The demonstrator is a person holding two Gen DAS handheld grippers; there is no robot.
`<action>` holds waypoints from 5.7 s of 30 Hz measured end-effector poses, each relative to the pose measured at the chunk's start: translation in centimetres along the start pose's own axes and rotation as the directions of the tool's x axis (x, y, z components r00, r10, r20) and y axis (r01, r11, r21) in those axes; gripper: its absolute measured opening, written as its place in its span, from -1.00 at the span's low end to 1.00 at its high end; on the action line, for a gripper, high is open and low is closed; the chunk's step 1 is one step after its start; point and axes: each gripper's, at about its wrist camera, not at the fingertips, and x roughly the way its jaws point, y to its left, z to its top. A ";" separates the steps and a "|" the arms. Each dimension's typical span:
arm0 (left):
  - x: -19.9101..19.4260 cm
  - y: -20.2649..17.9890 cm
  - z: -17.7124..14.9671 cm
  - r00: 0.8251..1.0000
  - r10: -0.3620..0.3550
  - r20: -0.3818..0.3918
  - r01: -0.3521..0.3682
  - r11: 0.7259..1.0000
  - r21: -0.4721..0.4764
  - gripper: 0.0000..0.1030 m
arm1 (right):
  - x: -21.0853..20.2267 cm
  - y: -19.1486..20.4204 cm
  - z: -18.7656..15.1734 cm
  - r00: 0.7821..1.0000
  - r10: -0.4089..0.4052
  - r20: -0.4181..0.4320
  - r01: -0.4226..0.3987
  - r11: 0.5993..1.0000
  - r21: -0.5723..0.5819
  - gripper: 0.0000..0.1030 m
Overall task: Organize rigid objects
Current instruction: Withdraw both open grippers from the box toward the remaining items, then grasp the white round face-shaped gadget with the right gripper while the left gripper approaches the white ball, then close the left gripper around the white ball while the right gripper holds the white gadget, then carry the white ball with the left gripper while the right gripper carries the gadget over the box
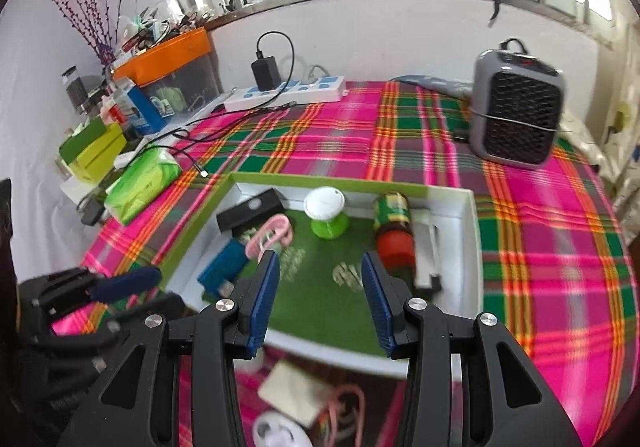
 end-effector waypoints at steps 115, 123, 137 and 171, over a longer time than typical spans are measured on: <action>3.7 -4.1 -1.9 0.998 0.006 -0.059 0.000 0.995 0.103 -0.49 | -4.6 -0.3 -10.7 0.999 -0.050 0.002 0.048 0.972 0.230 -0.42; 3.0 -4.3 -2.2 0.999 0.001 -0.052 0.004 0.994 0.105 -0.49 | -4.7 -0.2 -10.7 0.998 -0.055 0.008 0.052 0.973 0.223 -0.42; 0.4 -4.6 -1.8 1.000 -0.005 -0.003 0.005 0.993 0.115 -0.49 | -6.0 0.2 -10.0 0.997 -0.060 0.045 0.049 0.977 0.206 -0.42; 0.7 -2.8 1.9 1.000 0.012 0.027 -0.014 0.996 0.088 -0.49 | -5.2 -0.8 -2.0 0.992 -0.036 0.119 0.023 0.993 0.112 -0.42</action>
